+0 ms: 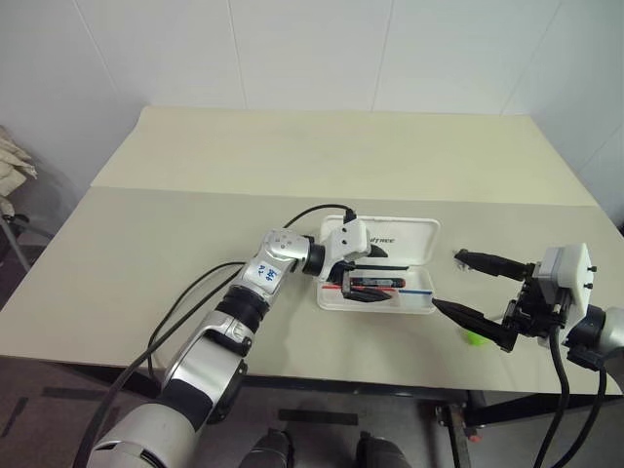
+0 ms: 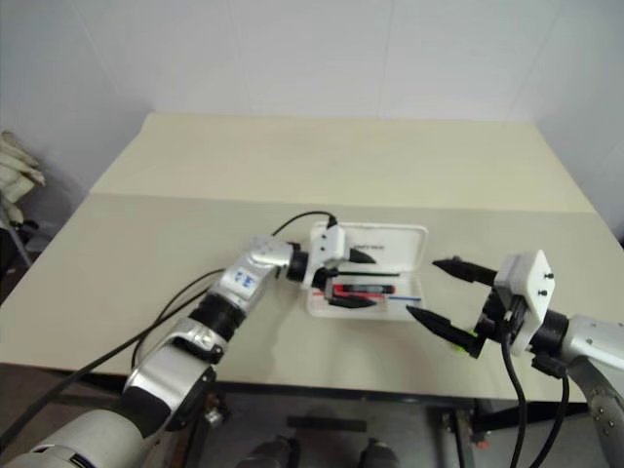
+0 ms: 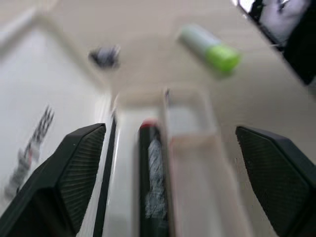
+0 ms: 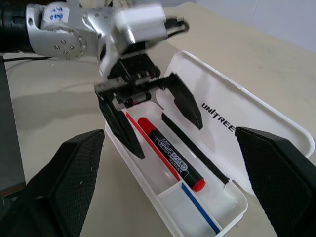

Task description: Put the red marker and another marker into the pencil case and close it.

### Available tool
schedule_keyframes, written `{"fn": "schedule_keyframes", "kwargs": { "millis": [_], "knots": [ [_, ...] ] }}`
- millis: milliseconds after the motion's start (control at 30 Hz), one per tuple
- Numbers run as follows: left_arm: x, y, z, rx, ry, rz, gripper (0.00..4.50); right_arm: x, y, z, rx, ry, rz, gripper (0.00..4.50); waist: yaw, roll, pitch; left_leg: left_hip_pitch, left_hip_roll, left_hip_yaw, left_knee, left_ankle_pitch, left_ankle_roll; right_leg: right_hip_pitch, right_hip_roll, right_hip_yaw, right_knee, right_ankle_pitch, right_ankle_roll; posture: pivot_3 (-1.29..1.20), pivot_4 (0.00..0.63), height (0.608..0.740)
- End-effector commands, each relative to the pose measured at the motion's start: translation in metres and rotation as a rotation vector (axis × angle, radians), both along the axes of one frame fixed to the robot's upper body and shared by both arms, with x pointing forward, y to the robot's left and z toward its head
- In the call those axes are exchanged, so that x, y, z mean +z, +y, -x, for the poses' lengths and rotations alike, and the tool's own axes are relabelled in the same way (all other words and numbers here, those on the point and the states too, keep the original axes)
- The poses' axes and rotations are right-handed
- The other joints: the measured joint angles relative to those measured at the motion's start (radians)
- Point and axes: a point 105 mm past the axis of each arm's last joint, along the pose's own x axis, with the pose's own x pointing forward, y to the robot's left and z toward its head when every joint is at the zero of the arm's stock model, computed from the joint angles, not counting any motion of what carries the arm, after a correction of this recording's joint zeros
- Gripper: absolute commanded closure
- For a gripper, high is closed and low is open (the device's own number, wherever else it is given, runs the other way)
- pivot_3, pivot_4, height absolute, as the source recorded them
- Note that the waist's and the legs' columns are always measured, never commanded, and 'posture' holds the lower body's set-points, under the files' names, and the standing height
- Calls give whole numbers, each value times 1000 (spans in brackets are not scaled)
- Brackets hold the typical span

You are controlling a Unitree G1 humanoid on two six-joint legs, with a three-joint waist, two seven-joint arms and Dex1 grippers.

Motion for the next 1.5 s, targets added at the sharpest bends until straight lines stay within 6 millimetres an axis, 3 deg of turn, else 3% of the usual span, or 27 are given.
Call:
{"fn": "schedule_keyframes", "kwargs": {
  "millis": [33,167,333,633,867,1233,1333,1500],
  "knots": [
    [18,6,11,-41,-19,65,29,2,-6,-5,27,-8,78,0,-1,0,0,0,0,0,0,0,0,0,0,0,0,0,0,0,150,740],
    [29,29,20,-30,-17,127,29,-3,-23,-15,56,25,216,0,-7,1,0,1,1,1,1,0,0,0,1,1,1,0,0,0,150,740],
    [12,93,36,6,65,60,29,-16,-53,-27,127,122,389,0,-28,1,0,1,1,1,0,0,0,0,1,1,2,0,0,0,150,740],
    [-7,155,56,111,54,-47,29,-51,-86,-38,271,267,638,0,-26,4,2,2,4,1,0,0,0,0,1,3,1,0,-1,0,150,740],
    [-6,174,68,179,44,-38,29,-62,-109,-52,251,338,755,0,-28,8,4,2,5,1,-2,0,0,-3,1,7,1,0,-1,0,150,740],
    [-7,178,78,223,44,-24,29,-70,-120,-57,262,406,851,0,-30,9,5,2,7,14,-6,0,0,-12,1,15,5,0,-1,0,150,740],
    [-6,179,79,231,42,-26,0,-74,-119,-55,283,406,859,644,-30,9,5,2,8,16,-6,0,0,-12,2,16,5,1,-2,0,150,740],
    [-3,181,78,241,31,-26,0,-76,-107,-59,319,341,817,2314,-31,8,4,2,11,17,-5,0,-1,-12,4,16,4,4,-6,0,150,740]
  ]
}}
